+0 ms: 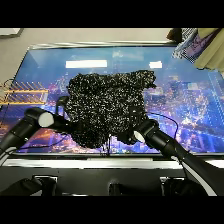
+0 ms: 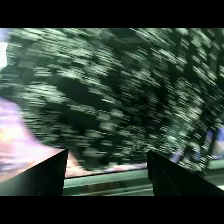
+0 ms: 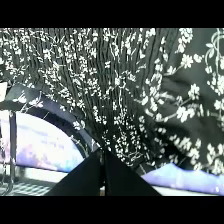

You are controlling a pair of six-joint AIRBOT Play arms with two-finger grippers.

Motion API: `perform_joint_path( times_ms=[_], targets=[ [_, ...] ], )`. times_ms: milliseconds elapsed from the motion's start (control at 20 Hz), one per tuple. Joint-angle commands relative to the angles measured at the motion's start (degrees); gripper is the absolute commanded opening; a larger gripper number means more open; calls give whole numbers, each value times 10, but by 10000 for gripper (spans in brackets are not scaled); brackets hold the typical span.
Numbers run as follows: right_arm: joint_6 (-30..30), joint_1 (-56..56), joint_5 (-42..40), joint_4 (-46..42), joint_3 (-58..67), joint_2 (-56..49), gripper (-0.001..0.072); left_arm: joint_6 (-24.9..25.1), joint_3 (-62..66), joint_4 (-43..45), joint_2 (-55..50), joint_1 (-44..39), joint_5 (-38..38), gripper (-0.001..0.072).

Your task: Fold the clothes and pants, and hang the long-sleeved shirts on hangers.

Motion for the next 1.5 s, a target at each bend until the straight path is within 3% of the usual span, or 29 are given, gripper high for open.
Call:
perform_joint_path(
  times_ms=[0,250,400,700,800,900,950,1000,1150,1250,1450],
  targets=[
    [6,0,26,-1,0,14,17,-59,0,16,-38,-99,41,574],
    [6,0,37,0,1,20,17,-143,0,39,-114,-169,63,574],
    [6,0,42,0,1,20,17,-173,0,41,-136,-177,80,532],
    [21,0,42,0,0,20,17,-195,0,59,-160,-177,92,518],
    [21,0,42,0,0,20,17,-196,0,58,-167,-177,104,376],
    [21,0,42,0,0,20,17,-196,2,58,-170,-177,110,365],
    [21,0,42,0,0,20,17,-195,2,58,-171,-177,109,285],
    [21,0,43,0,0,20,17,-195,2,58,-171,-177,110,142],
    [21,0,43,3,0,20,17,-195,2,58,-171,-177,112,110],
    [21,0,43,6,0,21,17,-195,2,58,-170,-177,112,22],
    [22,0,50,-1,9,42,16,-183,23,61,-155,-174,66,20]
  ],
)
